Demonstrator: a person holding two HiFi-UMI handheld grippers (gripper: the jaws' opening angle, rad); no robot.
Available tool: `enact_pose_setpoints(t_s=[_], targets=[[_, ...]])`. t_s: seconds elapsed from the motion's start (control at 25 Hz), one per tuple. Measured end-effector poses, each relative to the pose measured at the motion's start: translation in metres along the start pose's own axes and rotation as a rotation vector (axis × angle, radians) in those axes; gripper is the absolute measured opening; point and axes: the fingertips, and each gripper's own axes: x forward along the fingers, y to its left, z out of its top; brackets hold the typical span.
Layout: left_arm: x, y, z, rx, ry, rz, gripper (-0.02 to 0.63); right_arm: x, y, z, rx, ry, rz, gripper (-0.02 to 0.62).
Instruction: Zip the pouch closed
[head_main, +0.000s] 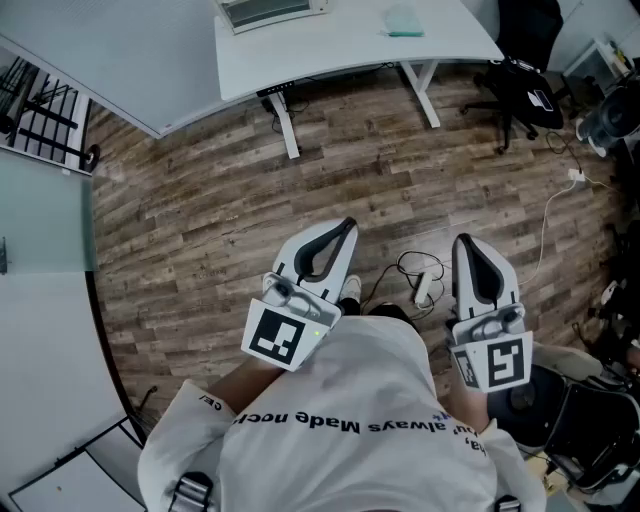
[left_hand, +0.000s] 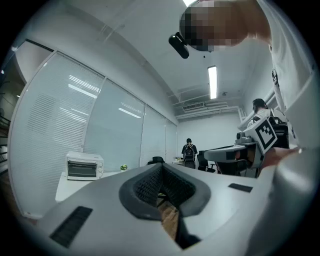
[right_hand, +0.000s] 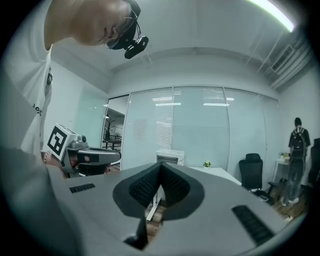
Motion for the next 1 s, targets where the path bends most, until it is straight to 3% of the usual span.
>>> enact_pose_setpoints(t_s=[0.52,1.0], targets=[[0.005,0.035,-0.014,-0.015,0.027,0.021,0.021,0.037,-0.003,-0.002,0.043,-0.012,0.01,0.008],[0.074,0.053,-0.018,0.0,0.031,0.02,0.021,0.079,-0.064,-0.006,0.067,-0.027,0.003,0.008]])
